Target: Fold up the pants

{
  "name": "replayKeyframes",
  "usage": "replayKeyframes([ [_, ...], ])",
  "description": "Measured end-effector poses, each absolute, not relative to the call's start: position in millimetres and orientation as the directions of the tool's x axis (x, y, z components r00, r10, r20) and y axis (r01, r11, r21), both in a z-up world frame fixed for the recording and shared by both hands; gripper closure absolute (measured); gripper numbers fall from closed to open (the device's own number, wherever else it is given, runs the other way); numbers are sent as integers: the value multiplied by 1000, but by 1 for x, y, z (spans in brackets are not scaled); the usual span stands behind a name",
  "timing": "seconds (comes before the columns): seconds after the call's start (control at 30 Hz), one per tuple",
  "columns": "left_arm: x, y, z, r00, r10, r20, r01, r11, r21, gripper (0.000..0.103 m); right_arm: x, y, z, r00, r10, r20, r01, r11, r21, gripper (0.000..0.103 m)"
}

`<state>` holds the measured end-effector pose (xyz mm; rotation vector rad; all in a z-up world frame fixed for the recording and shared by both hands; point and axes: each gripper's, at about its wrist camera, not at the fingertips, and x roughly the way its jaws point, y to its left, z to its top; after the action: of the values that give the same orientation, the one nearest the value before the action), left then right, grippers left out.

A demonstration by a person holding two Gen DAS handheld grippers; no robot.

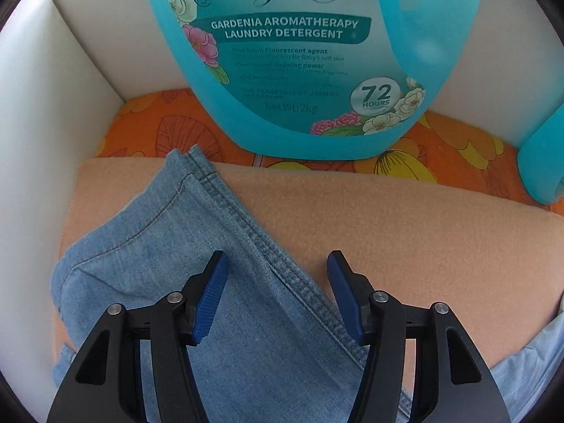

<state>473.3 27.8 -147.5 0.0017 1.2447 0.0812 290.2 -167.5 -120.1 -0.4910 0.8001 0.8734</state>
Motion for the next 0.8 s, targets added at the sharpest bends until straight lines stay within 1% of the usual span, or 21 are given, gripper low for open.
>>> replayKeyframes([
  [0.07,472,30,-149,354,53,-934,-58,998,35,46,291,-169,-121,389,486,-783,-825,562,-61,99],
  [0.1,475,27,-152,365,41,-930,-58,998,21,53,291,-169,-121,390,486,-782,-824,563,-61,99],
  [0.13,472,30,-152,382,41,-923,-68,998,16,68,291,-169,-121,393,485,-781,-823,564,-64,99],
  [0.17,471,33,-152,395,50,-917,-77,997,21,76,292,-169,-121,396,485,-780,-822,565,-67,99],
  [0.2,469,37,-152,403,59,-913,-87,996,26,88,292,-168,-120,400,484,-779,-821,567,-70,99],
  [0.23,468,41,-153,411,49,-910,-93,996,12,92,292,-168,-120,405,482,-777,-819,570,-73,99],
  [0.3,464,50,-153,424,22,-905,-107,994,-26,97,292,-167,-119,420,475,-773,-812,578,-85,99],
  [0.43,452,66,-143,475,-17,-880,-134,987,-92,99,294,-168,-114,461,455,-762,-788,605,-115,99],
  [0.63,417,103,-95,602,-78,-795,-159,963,-215,99,295,-169,-100,519,433,-737,-752,641,-154,99],
  [0.8,370,130,-51,680,-93,-728,-140,957,-253,99,285,-166,-81,572,413,-709,-728,655,-205,99],
])
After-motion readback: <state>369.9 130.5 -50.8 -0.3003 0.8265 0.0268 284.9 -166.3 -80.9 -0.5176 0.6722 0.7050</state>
